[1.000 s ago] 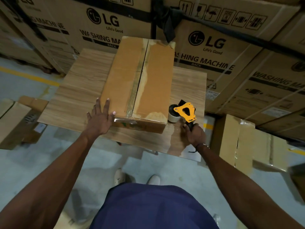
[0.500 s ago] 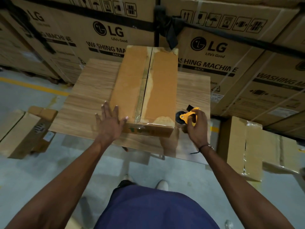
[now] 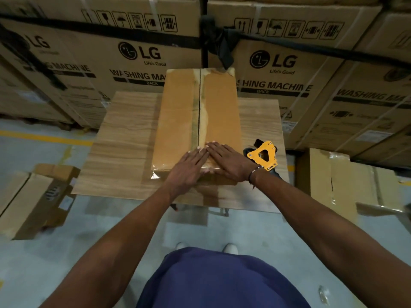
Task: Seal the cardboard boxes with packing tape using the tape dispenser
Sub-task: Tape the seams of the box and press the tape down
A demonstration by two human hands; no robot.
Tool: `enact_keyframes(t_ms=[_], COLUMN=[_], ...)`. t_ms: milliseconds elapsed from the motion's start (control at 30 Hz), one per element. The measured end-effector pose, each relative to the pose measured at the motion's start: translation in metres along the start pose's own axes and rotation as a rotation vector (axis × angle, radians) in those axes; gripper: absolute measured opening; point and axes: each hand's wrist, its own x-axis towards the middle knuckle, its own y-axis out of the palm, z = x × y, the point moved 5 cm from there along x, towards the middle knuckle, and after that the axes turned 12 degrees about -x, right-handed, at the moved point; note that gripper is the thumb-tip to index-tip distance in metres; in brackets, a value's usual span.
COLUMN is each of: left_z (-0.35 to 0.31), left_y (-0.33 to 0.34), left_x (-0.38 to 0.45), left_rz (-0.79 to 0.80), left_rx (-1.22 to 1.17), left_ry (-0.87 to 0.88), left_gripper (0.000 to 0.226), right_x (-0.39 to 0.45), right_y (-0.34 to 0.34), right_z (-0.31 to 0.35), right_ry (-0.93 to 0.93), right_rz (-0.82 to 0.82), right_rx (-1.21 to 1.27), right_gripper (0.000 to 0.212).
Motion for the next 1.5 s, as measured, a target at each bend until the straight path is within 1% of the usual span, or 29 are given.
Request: enact_keyframes(t_ms=[100, 267, 433, 533, 633, 733, 800, 867, 900, 967, 1033, 1100, 1133, 1200, 1233, 1300, 1367, 1400, 1433, 1467, 1500], left_z=[0.016, 0.056, 0.093, 0.114, 0.127, 0.13, 0.134, 0.135, 0.135, 0.133, 0.132, 0.131, 0.131, 0.141, 0.146, 0.152, 0.152, 0.152, 0.151, 0.15, 0.149], left_y=[0.0, 0.001, -0.007, -0.012, -0.013, -0.008, -0.005, -0.005, -0.006, -0.008, -0.004, 0.002, 0.008, 0.028, 0.037, 0.056, 0.063, 0.062, 0.061, 0.057, 0.052], left_x=[0.0, -0.005, -0.019, -0.031, -0.036, -0.034, -0.035, -0.036, -0.036, -0.039, -0.042, -0.044, -0.045, -0.042, -0.04, -0.038, -0.037, -0.036, -0.034, -0.035, -0.039], left_rz=[0.029, 0.035, 0.028, 0.001, -0.037, -0.137, -0.235, -0.331, -0.403, -0.594, -0.765, -0.936, -1.0, -1.063, -1.06, -1.013, -0.969, -0.963, -0.951, -0.954, -0.966], left_rx=[0.026, 0.059, 0.057, 0.052, 0.012, -0.083, -0.188, -0.297, -0.357, -0.521, -0.726, -0.899, -1.026, -1.37, -1.568, -1.882, -2.026, -2.056, -2.068, -2.032, -1.931], left_ry=[0.039, 0.095, 0.149, 0.163, 0.183, 0.176, 0.142, 0.093, 0.077, 0.034, -0.103, -0.277, -0.37, -0.567, -0.637, -0.698, -0.707, -0.694, -0.688, -0.698, -0.722], left_gripper=[0.073, 0.081, 0.086, 0.092, 0.093, 0.095, 0.097, 0.093, 0.085, 0.067, 0.059, 0.059, 0.06, 0.064, 0.069, 0.082, 0.086, 0.087, 0.089, 0.091, 0.089], right_x=[-0.007, -0.02, -0.02, -0.026, -0.031, -0.031, -0.029, -0.028, -0.029, -0.031, -0.032, -0.029, -0.028, -0.026, -0.024, -0.025, -0.024, -0.024, -0.025, -0.029, -0.036], right_y=[0.006, 0.005, 0.013, 0.013, 0.01, 0.01, 0.013, 0.017, 0.02, 0.026, 0.038, 0.05, 0.053, 0.055, 0.053, 0.051, 0.053, 0.052, 0.055, 0.055, 0.053], right_z=[-0.001, -0.003, -0.004, -0.003, -0.003, 0.001, 0.0, 0.0, 0.001, 0.004, 0.005, 0.003, 0.001, 0.004, 0.006, 0.008, 0.007, 0.009, 0.008, 0.009, 0.009], right_ry=[0.015, 0.069, 0.234, 0.333, 0.402, 0.494, 0.632, 0.794, 0.878, 1.055, 1.209, 1.308, 1.349, 1.403, 1.405, 1.393, 1.408, 1.429, 1.471, 1.521, 1.558], right_rz=[-0.014, -0.075, -0.134, -0.24, -0.355, -0.449, -0.539, -0.64, -0.677, -0.746, -0.816, -0.872, -0.881, -0.875, -0.89, -0.928, -0.932, -0.932, -0.902, -0.854, -0.823], right_rx=[-0.034, -0.045, -0.009, 0.081, 0.213, 0.307, 0.466, 0.615, 0.699, 0.93, 1.163, 1.361, 1.456, 1.641, 1.696, 1.737, 1.772, 1.79, 1.742, 1.608, 1.374], right_gripper=[0.083, 0.082, 0.083, 0.084, 0.081, 0.072, 0.058, 0.045, 0.041, 0.042, 0.045, 0.053, 0.057, 0.061, 0.062, 0.063, 0.061, 0.062, 0.066, 0.072, 0.074])
